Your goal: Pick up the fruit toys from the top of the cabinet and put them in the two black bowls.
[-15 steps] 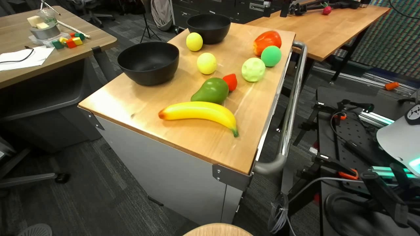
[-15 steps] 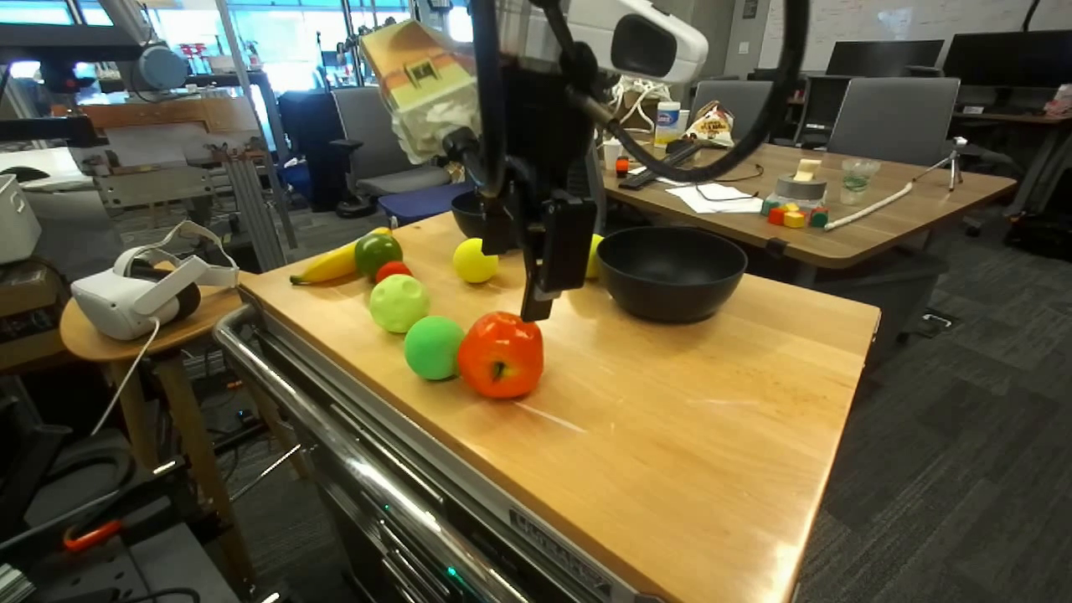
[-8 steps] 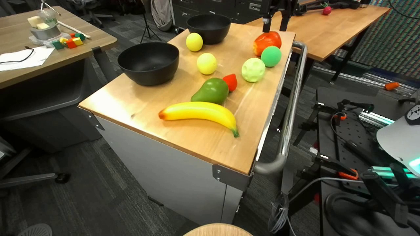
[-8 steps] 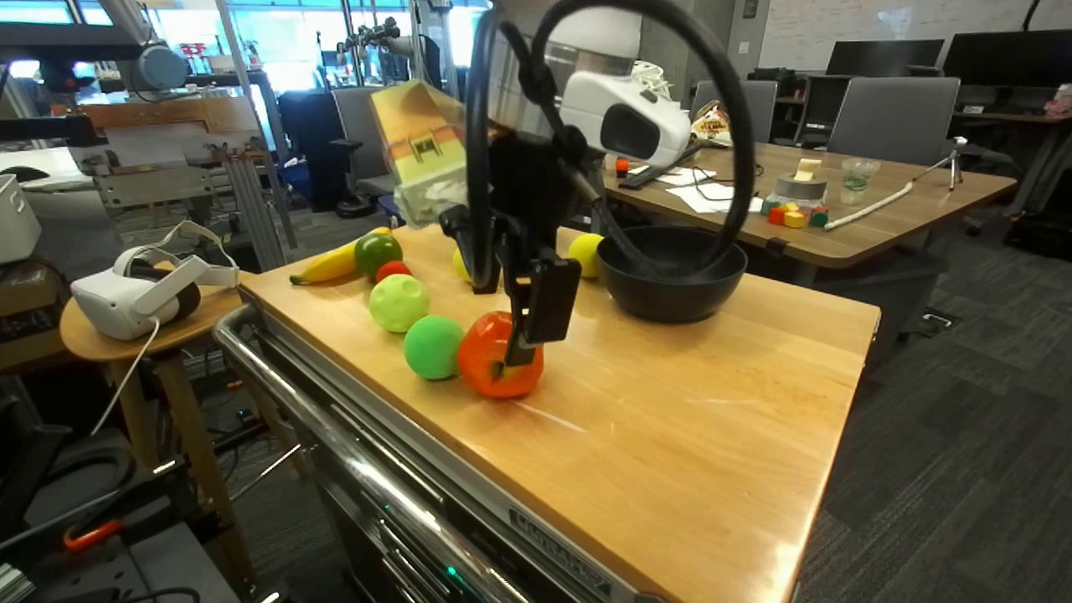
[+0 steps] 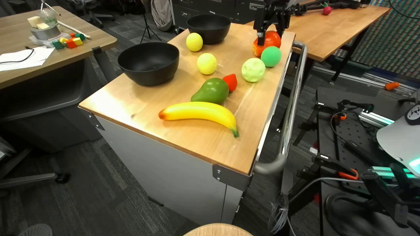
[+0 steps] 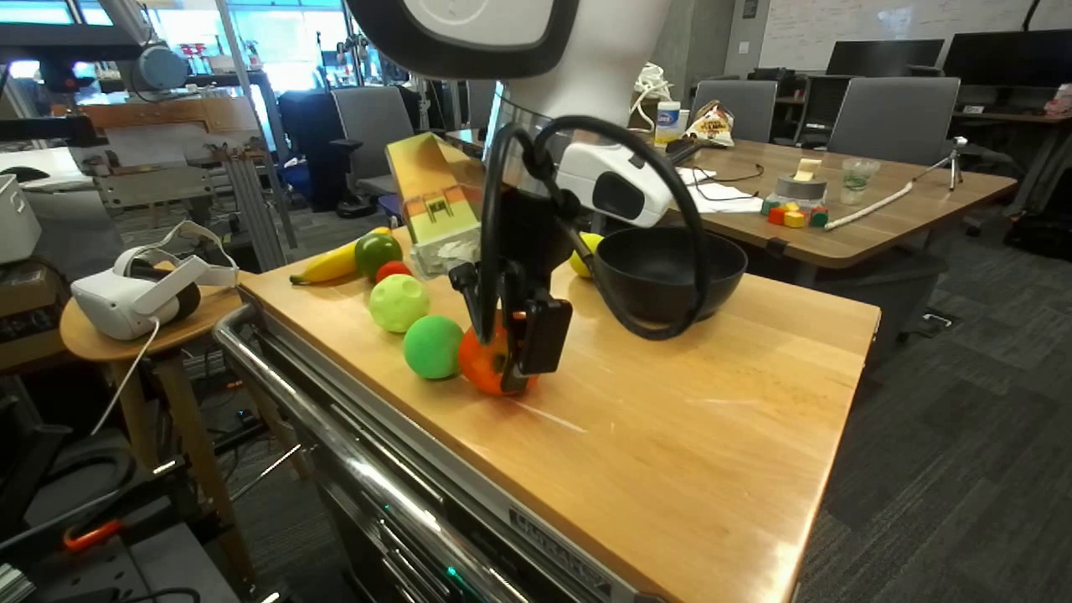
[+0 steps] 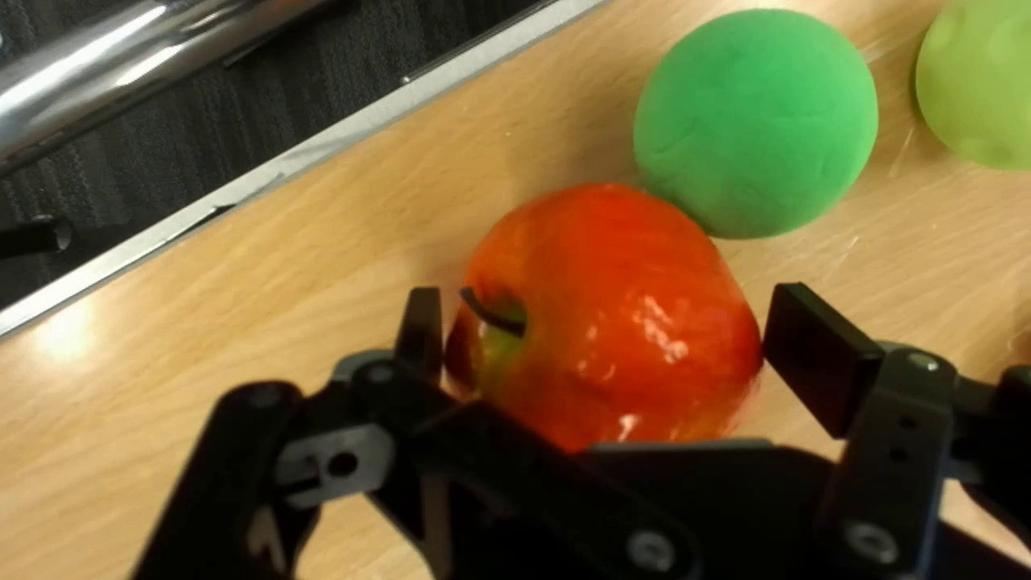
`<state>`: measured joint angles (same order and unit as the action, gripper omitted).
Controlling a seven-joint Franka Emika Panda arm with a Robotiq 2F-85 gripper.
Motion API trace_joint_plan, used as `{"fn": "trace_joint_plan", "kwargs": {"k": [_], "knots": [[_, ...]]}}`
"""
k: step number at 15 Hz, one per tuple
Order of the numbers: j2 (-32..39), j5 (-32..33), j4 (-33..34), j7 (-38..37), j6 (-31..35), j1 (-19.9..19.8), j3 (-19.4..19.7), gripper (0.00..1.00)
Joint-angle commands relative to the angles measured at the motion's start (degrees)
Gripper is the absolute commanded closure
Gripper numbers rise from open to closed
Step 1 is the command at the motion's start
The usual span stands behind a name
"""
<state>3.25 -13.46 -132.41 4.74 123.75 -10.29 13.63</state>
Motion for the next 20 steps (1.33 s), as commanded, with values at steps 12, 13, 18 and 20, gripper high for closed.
{"fn": "trace_joint_plan", "kwargs": {"k": [12, 13, 18, 20], "knots": [[-10.48, 7.47, 5.79, -1.07, 3.16, 0.94, -3.12, 0.36], [-10.54, 7.3, 6.92, -0.38, 4.79, 1.31, -3.62, 0.36], [-2.09, 4.56, 13.23, 1.65, 15.16, 3.36, -5.06, 0.36], [3.57, 5.36, 16.57, 0.28, 17.27, 3.16, -5.33, 0.36]]}}
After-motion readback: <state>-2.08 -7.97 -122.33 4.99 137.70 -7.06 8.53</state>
